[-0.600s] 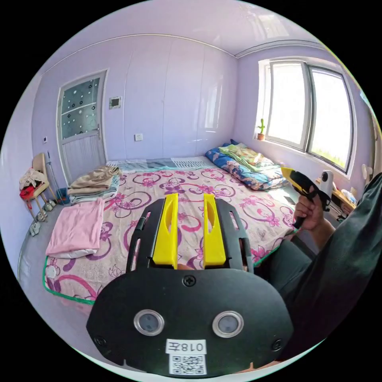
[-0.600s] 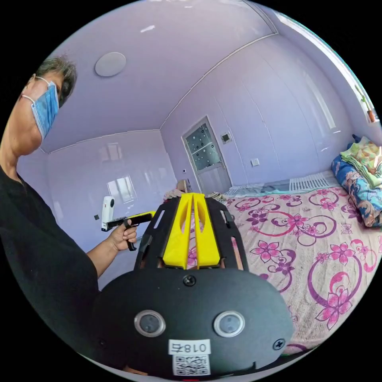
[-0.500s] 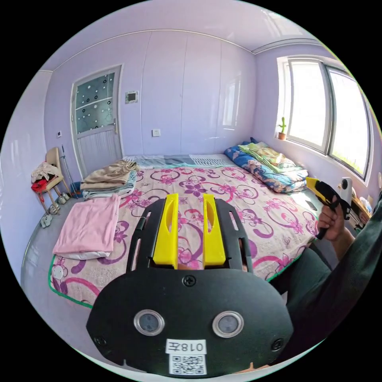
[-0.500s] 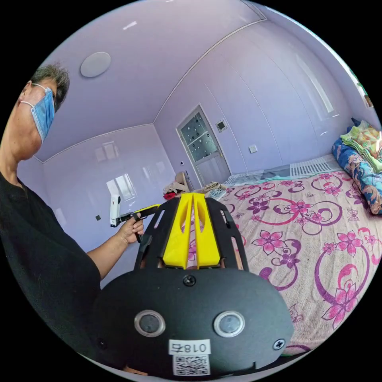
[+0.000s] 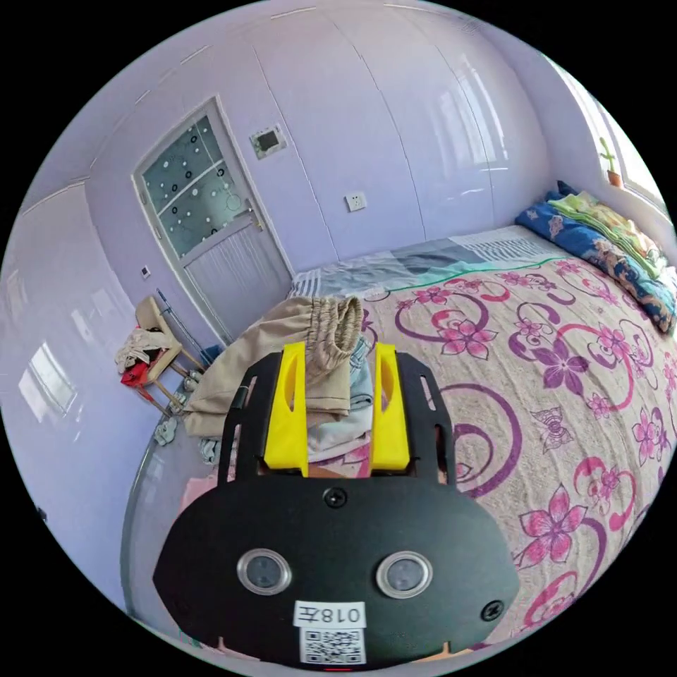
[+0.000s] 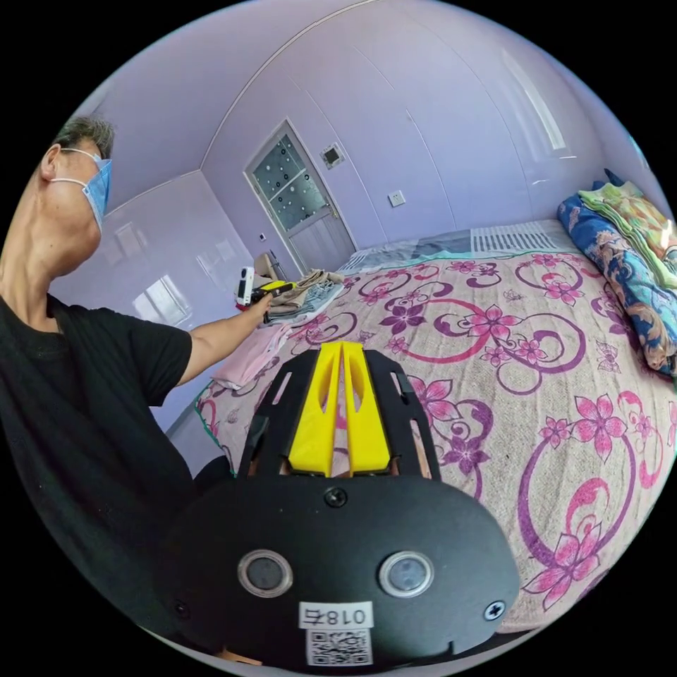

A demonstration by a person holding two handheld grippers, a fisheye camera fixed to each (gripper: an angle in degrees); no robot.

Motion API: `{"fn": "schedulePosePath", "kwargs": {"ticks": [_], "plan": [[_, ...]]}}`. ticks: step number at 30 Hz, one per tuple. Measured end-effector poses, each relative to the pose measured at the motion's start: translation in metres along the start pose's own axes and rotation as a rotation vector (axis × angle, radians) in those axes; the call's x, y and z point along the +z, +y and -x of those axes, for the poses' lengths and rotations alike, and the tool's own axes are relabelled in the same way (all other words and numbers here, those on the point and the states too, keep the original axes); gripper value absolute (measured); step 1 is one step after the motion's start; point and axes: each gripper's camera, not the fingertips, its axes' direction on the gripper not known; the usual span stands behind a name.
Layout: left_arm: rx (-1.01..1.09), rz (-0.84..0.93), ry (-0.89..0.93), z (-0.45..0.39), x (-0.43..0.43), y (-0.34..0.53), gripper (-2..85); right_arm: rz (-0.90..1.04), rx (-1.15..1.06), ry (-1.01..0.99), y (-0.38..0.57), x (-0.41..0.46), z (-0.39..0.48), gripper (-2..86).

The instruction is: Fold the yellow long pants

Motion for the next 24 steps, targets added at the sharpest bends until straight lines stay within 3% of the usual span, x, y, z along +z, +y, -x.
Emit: {"fn": "schedulePosePath", "kwargs": {"ticks": [4,8,11,16,18,21,24], "plan": [[0.075,0.088,-0.041,0.018,0.052,-0.003,13.5,0.07,0.031,0.071,-0.011,0.013,-0.017,-0.2],[0.156,0.171,-0.115,0.037,0.089,-0.002,7.1,0.125,0.082,0.119,-0.017,0.025,-0.029,-0.1],[0.058,0.181,-0.075,0.067,0.088,-0.008,4.3,0.128,0.097,0.136,-0.021,0.027,-0.03,-0.1],[-0.228,0.031,0.332,0.147,0.03,-0.022,3.3,0.122,0.081,0.146,-0.022,0.024,-0.027,-0.2],[-0.361,-0.113,0.645,0.182,-0.02,-0.027,3.3,0.106,0.103,0.137,-0.021,0.022,-0.029,-0.2],[-0.437,-0.244,0.975,0.195,-0.088,-0.043,3.3,0.039,0.151,0.052,-0.02,0.016,-0.032,-0.2],[-0.43,-0.349,1.194,0.183,-0.166,-0.071,3.4,-0.035,0.172,-0.02,-0.017,0.005,-0.029,-0.2]]}}
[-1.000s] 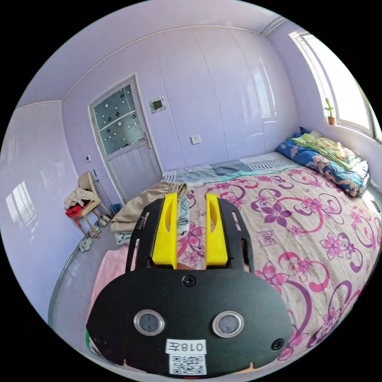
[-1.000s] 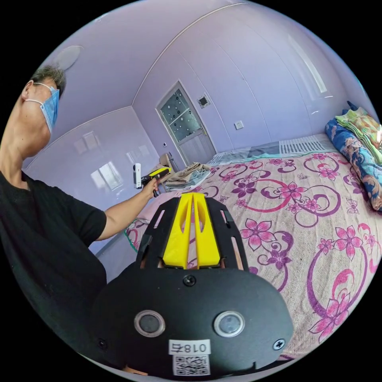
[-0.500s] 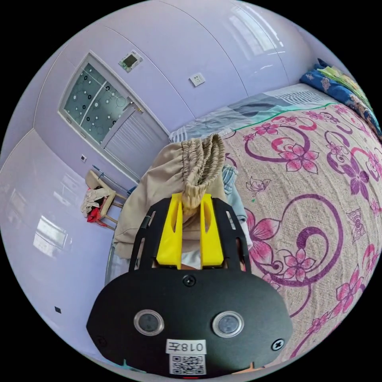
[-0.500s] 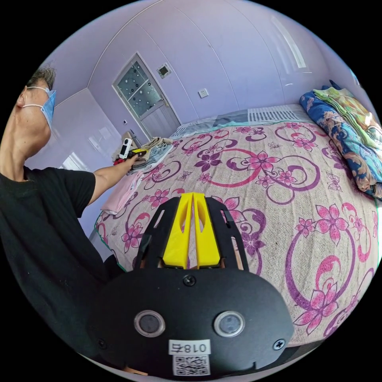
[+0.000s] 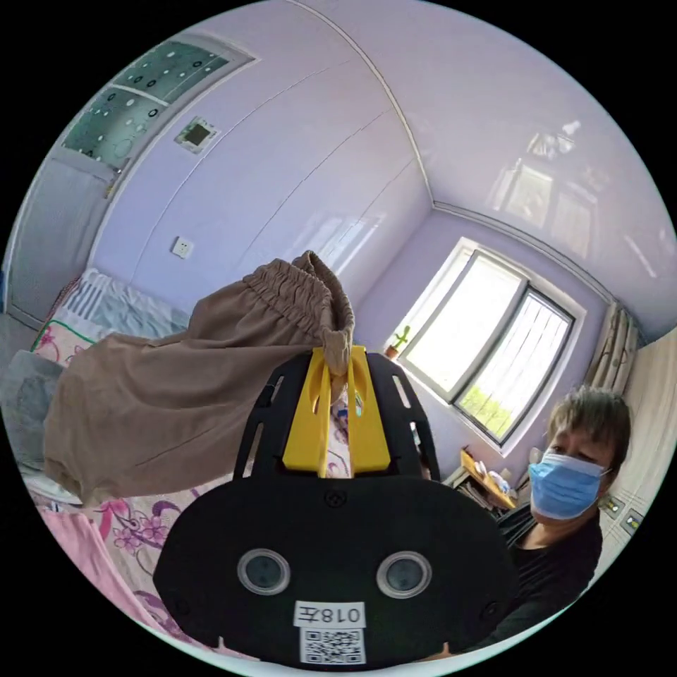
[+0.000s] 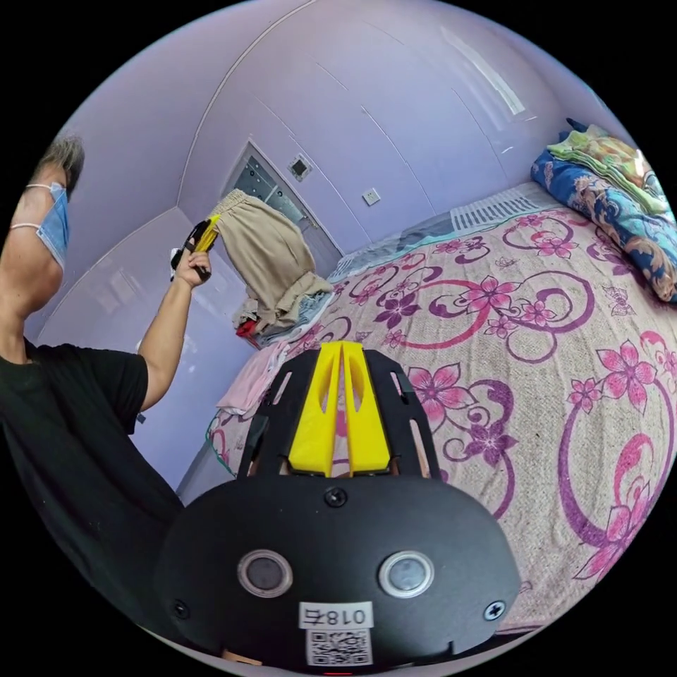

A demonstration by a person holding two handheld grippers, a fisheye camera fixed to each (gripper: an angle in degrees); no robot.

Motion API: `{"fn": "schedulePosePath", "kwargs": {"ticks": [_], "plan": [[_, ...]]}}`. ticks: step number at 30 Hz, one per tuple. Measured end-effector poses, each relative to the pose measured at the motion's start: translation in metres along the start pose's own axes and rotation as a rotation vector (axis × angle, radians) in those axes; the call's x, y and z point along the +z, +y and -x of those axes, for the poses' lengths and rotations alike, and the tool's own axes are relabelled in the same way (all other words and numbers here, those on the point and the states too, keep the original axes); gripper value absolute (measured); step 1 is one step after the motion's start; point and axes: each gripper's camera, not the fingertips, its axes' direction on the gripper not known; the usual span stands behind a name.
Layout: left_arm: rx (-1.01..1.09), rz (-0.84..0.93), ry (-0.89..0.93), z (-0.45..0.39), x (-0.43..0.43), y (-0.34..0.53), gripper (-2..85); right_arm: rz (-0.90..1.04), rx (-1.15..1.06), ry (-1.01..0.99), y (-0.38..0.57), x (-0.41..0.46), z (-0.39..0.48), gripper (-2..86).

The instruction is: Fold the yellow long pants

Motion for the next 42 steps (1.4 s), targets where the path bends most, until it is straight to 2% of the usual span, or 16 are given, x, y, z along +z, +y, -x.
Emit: {"fn": "schedulePosePath", "kwargs": {"ticks": [4,7,9,11,12,18,21,24,26,28,31,34,36,39,41,42], "plan": [[0.044,-0.08,0.136,-0.11,0.015,-0.019,3.6,-0.084,-0.027,-0.039,0.009,-0.033,0.015,0.2],[0.05,-0.189,0.27,-0.196,0.038,-0.024,3.7,-0.114,-0.124,0.052,0.011,-0.064,0.032,1.4],[0.034,-0.226,0.284,-0.263,0.068,-0.025,3.7,-0.156,-0.172,0.134,0.013,-0.086,0.042,3.0],[0.0,-0.265,0.345,-0.3,0.092,-0.024,3.6,-0.186,-0.214,0.242,0.017,-0.112,0.049,5.2],[-0.032,-0.281,0.431,-0.32,0.11,-0.025,3.6,-0.192,-0.217,0.264,0.019,-0.118,0.049,5.6],[-0.115,-0.458,0.665,-0.416,0.154,-0.04,3.8,-0.177,-0.192,0.413,0.041,-0.168,0.038,9.8],[-0.128,-0.563,0.62,-0.438,0.147,-0.047,3.9,-0.154,-0.235,0.443,0.04,-0.173,0.045,12.0],[-0.228,-0.622,0.566,-0.41,0.128,-0.05,3.9,-0.161,-0.316,0.585,0.042,-0.173,0.064,9.8],[-0.259,-0.66,0.492,-0.376,0.105,-0.05,3.9,-0.072,-0.343,0.872,0.04,-0.16,0.063,2.7],[-0.27,-0.695,0.425,-0.33,0.074,-0.048,3.8,-0.067,-0.364,1.022,0.042,-0.156,0.052,-0.1],[-0.247,-0.692,0.314,-0.232,0.011,-0.032,3.8,0.017,-0.342,0.969,0.035,-0.155,0.019,-0.8],[-0.261,-0.524,0.204,-0.109,-0.053,0.009,3.9,0.185,-0.366,0.848,0.037,-0.14,-0.009,-0.9],[-0.276,-0.274,0.063,-0.023,-0.098,0.064,4.5,0.304,-0.368,0.778,0.046,-0.132,-0.02,-0.9],[-0.434,0.037,-0.196,0.052,-0.14,0.158,10.3,0.383,-0.368,0.686,0.064,-0.135,-0.023,-0.4],[-0.533,0.157,-0.257,0.077,-0.156,0.213,11.7,0.38,-0.326,0.646,0.069,-0.146,-0.026,0.7],[-0.542,0.14,-0.237,0.081,-0.168,0.24,11.4,0.374,-0.308,0.639,0.068,-0.149,-0.028,1.7]]}}
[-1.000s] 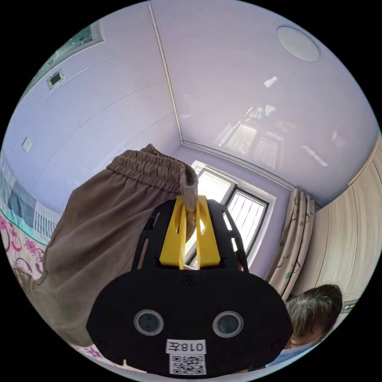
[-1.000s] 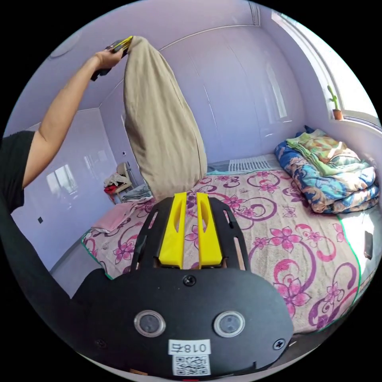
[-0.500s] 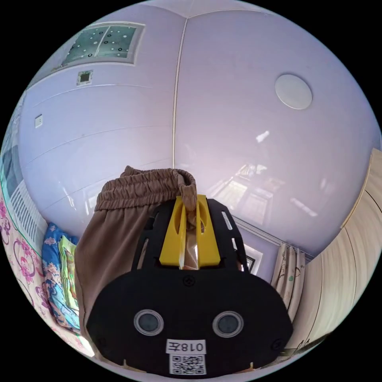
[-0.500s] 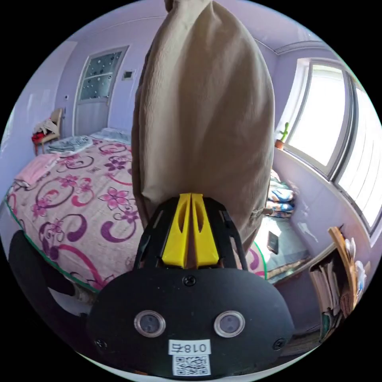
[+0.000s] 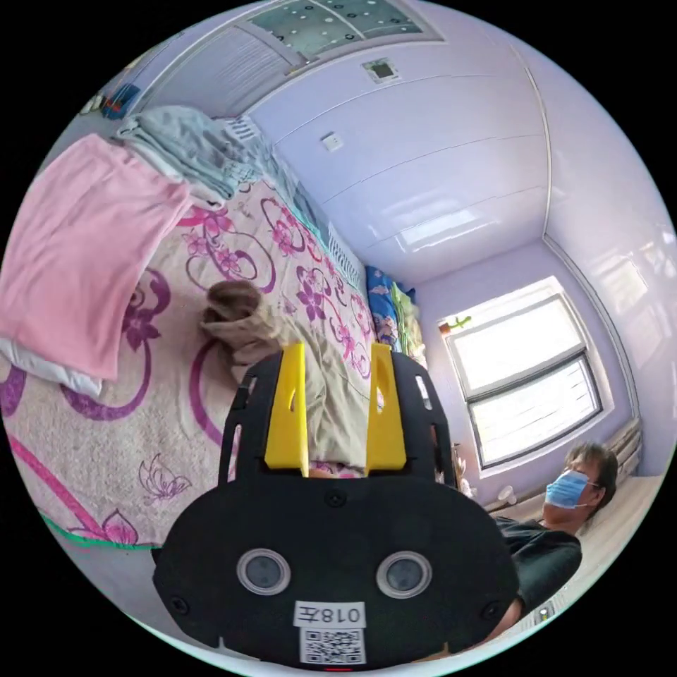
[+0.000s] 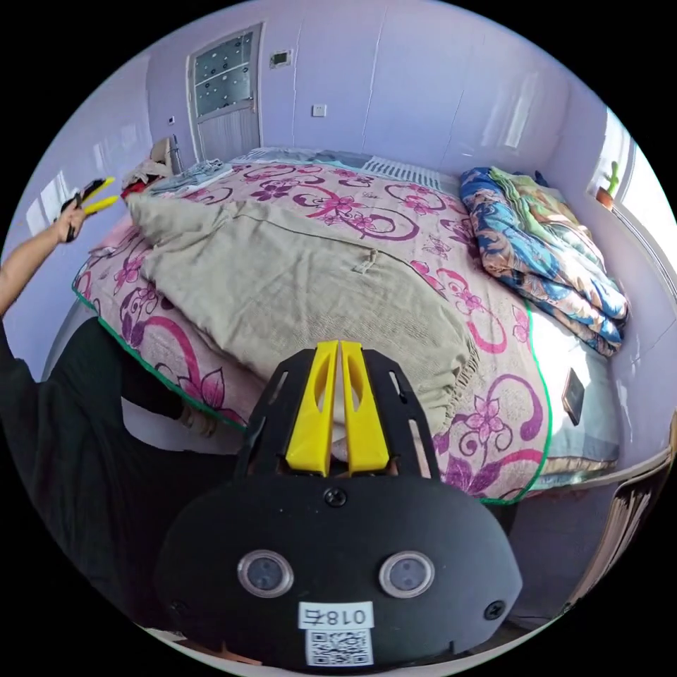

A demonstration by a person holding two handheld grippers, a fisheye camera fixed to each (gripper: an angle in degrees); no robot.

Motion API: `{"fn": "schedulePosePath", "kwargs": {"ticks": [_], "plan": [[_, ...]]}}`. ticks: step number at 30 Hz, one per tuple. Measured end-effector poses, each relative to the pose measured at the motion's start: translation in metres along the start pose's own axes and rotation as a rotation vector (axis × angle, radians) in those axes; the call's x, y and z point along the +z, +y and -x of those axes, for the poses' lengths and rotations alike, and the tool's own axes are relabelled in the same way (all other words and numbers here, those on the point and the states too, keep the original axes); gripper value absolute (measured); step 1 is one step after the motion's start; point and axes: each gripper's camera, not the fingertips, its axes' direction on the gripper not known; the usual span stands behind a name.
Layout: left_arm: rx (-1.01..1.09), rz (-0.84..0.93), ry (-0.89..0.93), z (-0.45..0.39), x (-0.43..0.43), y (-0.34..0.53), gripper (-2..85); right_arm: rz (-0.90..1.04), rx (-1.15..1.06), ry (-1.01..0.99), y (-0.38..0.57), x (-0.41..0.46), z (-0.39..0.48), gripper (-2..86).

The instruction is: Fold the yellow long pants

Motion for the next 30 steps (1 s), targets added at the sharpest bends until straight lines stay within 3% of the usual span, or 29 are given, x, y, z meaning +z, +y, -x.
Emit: {"fn": "schedulePosePath", "kwargs": {"ticks": [3,5,7,12,19,21,24,27,30], "plan": [[0.036,-0.147,0.014,0.009,-0.017,0.031,9.1,-0.007,0.089,-0.009,-0.005,-0.004,-0.02,5.5],[0.096,-0.149,-0.048,-0.008,-0.008,0.029,8.9,-0.009,0.139,0.04,-0.02,-0.002,-0.038,7.6],[0.18,-0.071,-0.128,-0.032,0.019,0.015,9.0,-0.011,0.179,0.061,-0.035,0.001,-0.054,8.8],[0.442,0.186,-0.561,-0.099,0.16,-0.026,10.0,0.047,0.319,0.139,-0.069,0.025,-0.108,11.9],[0.498,0.279,-0.88,-0.108,0.294,-0.059,11.6,0.224,0.532,0.07,-0.07,0.071,-0.179,15.2],[0.477,0.399,-0.946,-0.098,0.333,-0.058,11.9,0.293,0.53,0.021,-0.067,0.083,-0.179,14.4],[0.484,0.506,-1.003,-0.094,0.363,-0.04,7.6,0.339,0.48,0.047,-0.061,0.085,-0.164,5.4],[0.6,0.347,-1.076,-0.125,0.357,-0.012,0.3,0.273,0.392,0.179,-0.059,0.064,-0.138,0.3],[0.686,0.181,-1.087,-0.16,0.332,0.019,-0.7,0.194,0.319,0.332,-0.053,0.038,-0.113,-0.5]]}}
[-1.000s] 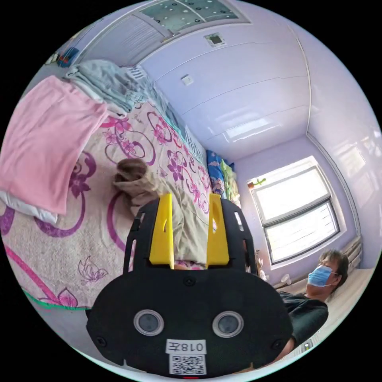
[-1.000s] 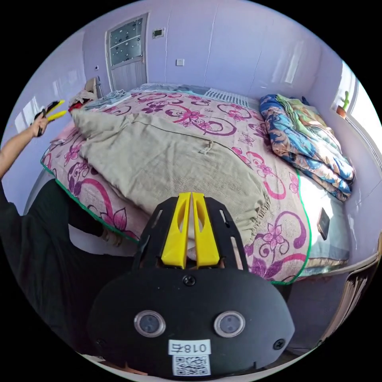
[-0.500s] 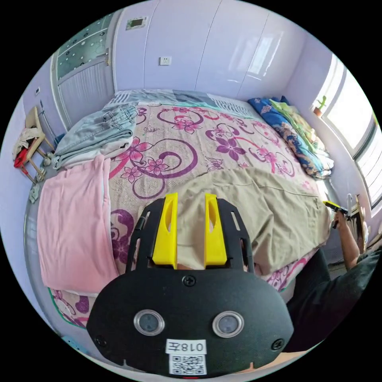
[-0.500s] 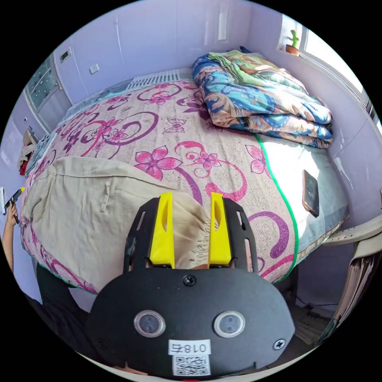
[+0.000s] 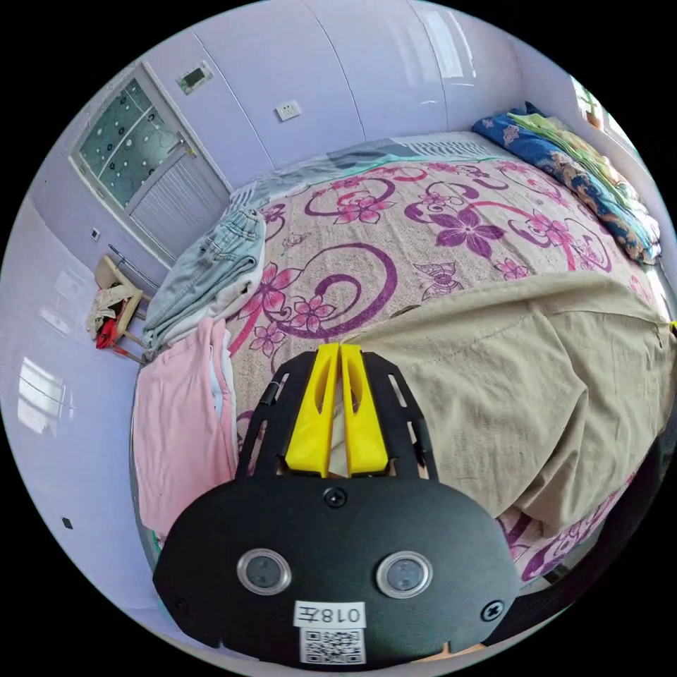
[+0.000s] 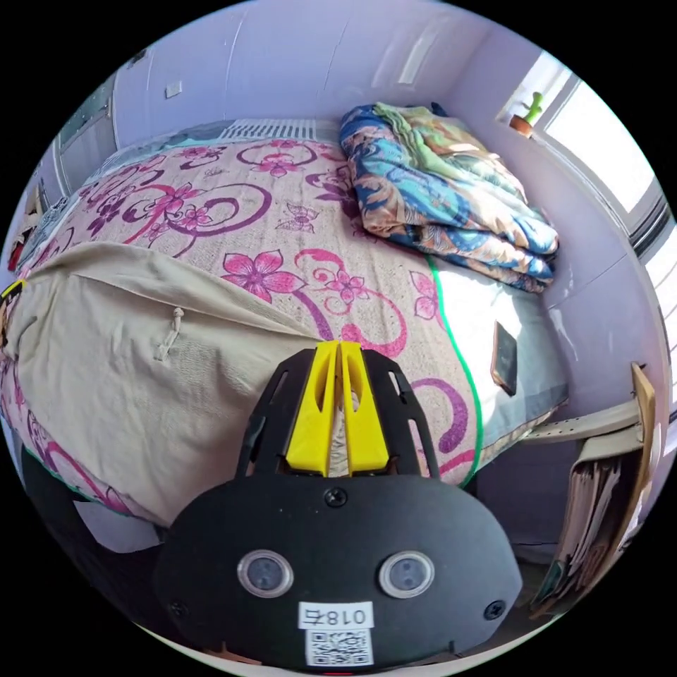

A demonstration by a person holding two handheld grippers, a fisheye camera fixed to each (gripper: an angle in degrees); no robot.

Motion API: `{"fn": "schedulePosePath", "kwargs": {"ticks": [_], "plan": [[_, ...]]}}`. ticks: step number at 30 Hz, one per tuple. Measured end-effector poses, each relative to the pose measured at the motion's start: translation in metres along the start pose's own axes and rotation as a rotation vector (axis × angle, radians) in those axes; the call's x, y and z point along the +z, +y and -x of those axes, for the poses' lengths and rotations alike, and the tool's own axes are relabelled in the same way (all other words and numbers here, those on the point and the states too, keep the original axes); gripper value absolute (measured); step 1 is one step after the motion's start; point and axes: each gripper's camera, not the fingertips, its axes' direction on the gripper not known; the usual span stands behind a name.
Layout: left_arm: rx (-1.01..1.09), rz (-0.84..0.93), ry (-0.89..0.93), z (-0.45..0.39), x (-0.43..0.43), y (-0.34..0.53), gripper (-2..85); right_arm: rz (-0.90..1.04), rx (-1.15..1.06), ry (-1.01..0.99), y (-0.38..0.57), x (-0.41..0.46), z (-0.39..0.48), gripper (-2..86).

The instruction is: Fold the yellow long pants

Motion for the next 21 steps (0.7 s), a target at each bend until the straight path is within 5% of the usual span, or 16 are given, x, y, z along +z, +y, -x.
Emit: {"fn": "schedulePosePath", "kwargs": {"ticks": [10,15,21], "plan": [[-0.396,-0.522,-0.016,0.037,-0.198,0.206,-1.0,-0.488,0.068,0.065,0.113,-0.108,-0.015,-0.8],[-0.615,-0.587,0.068,0.035,-0.263,0.345,-1.0,-0.474,0.109,0.0,0.185,-0.125,-0.015,-0.9],[-0.541,-0.635,0.056,0.033,-0.33,0.388,-1.0,-0.493,0.139,-0.03,0.241,-0.17,-0.036,-0.9]]}}
